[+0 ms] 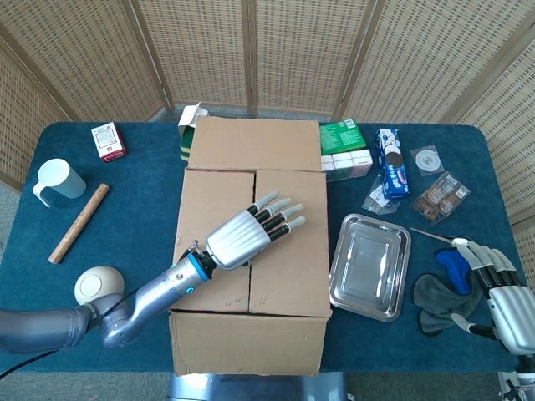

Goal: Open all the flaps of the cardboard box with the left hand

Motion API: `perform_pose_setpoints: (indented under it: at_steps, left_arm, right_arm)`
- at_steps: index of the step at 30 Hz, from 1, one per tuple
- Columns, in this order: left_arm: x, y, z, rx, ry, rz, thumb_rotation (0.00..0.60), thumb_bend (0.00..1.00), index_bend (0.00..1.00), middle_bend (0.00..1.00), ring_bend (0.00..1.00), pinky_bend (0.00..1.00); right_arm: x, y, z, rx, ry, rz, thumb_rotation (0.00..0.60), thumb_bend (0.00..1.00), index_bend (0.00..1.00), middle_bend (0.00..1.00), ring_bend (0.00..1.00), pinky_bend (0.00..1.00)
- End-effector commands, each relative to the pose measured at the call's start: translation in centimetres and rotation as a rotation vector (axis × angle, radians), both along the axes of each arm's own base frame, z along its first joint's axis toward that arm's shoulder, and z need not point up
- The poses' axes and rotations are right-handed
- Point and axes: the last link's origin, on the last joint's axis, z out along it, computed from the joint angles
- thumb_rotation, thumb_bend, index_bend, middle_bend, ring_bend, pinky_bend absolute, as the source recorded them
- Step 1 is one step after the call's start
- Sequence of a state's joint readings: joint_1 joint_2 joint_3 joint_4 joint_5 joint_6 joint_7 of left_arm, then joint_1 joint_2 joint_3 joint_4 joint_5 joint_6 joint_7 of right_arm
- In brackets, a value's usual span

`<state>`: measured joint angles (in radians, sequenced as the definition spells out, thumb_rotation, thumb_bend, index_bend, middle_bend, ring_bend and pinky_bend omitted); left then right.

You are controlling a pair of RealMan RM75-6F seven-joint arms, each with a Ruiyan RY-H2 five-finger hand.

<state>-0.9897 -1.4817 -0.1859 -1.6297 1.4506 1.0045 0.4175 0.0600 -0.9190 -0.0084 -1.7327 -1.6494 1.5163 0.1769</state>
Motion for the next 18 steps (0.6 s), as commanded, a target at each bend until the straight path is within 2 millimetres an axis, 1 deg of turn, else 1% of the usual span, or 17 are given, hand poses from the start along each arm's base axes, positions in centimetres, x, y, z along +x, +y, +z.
perform_pose_setpoints:
  at_steps: [1, 8, 13, 18]
  left_arm:
    - [0.6, 0.2, -0.2, 0.009, -0.035, 0.008, 0.600, 0.26, 0.00, 0.00, 0.00, 0.08]
    - [2.1, 0.1, 0.6, 0.017, -0.128, -0.008, 0.600, 0.26, 0.00, 0.00, 0.00, 0.09]
    - [3.7, 0.4, 1.7, 0.037, -0.230, -0.031, 0.600, 0.27, 0.00, 0.00, 0.00, 0.10]
    - [5.4, 0.8, 2.4, 0.067, -0.269, -0.070, 0.600, 0.26, 0.00, 0.00, 0.00, 0.11]
  right_arm:
    - [0.0, 0.1, 0.1, -0.001, -0.004, 0.001, 0.600, 0.04, 0.00, 0.00, 0.00, 0.00]
    - [0.0, 0.2, 0.2, 0.004, -0.009, 0.001, 0.600, 0.04, 0.00, 0.00, 0.00, 0.00]
    - [0.0, 0.1, 0.2, 0.006, -0.013, 0.004, 0.600, 0.03, 0.00, 0.00, 0.00, 0.00]
    - [0.0, 0.1, 0.2, 0.008, -0.013, 0.004, 0.600, 0.03, 0.00, 0.00, 0.00, 0.00]
